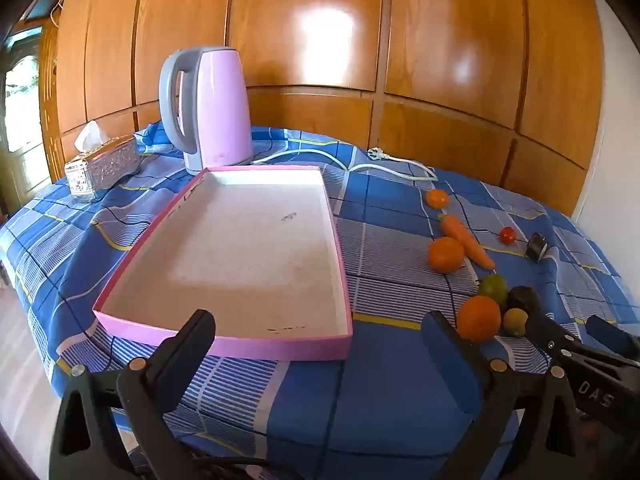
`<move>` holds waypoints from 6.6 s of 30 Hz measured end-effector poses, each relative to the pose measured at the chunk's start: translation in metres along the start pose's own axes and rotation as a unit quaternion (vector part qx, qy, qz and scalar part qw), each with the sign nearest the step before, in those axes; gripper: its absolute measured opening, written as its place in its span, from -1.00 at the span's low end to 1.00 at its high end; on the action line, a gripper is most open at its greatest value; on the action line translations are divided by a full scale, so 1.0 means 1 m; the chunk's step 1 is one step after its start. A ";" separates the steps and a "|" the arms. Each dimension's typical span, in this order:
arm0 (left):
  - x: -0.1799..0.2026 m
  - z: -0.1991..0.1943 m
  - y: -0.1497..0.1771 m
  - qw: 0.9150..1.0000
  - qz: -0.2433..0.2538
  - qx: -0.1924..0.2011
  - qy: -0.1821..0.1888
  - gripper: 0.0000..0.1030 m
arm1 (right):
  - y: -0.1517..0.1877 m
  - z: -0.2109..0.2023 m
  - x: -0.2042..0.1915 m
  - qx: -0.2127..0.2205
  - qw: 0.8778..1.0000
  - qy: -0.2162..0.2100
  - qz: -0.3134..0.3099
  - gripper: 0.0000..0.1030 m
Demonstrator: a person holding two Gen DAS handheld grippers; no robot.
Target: Organize fruits
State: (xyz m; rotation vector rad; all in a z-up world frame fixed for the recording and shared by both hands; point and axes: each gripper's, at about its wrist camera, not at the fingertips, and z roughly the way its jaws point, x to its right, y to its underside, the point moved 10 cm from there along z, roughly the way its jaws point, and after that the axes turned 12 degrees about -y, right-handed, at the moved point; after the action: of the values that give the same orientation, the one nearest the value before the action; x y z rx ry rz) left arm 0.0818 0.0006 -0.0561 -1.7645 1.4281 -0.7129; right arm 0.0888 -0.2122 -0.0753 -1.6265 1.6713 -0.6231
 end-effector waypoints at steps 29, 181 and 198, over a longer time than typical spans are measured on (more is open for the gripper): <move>0.003 0.002 0.005 1.000 0.009 -0.013 0.017 0.99 | 0.003 0.006 -0.005 -0.006 1.000 -0.004 -0.005 0.98; -0.053 0.024 -0.059 0.991 -0.133 0.032 -0.013 -0.26 | -0.066 0.026 -0.144 0.005 0.975 -0.205 -0.085 -0.25; -0.127 0.060 -0.041 0.963 -0.250 -0.013 -0.103 0.33 | -0.064 0.063 -0.210 -0.042 0.958 -0.265 -0.103 -0.06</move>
State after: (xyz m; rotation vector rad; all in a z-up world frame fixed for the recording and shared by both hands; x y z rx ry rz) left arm 0.1242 0.1403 -0.0522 -2.1765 0.8593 -0.7363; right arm 0.1685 -0.0026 -0.0334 -1.8420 1.1580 -0.1819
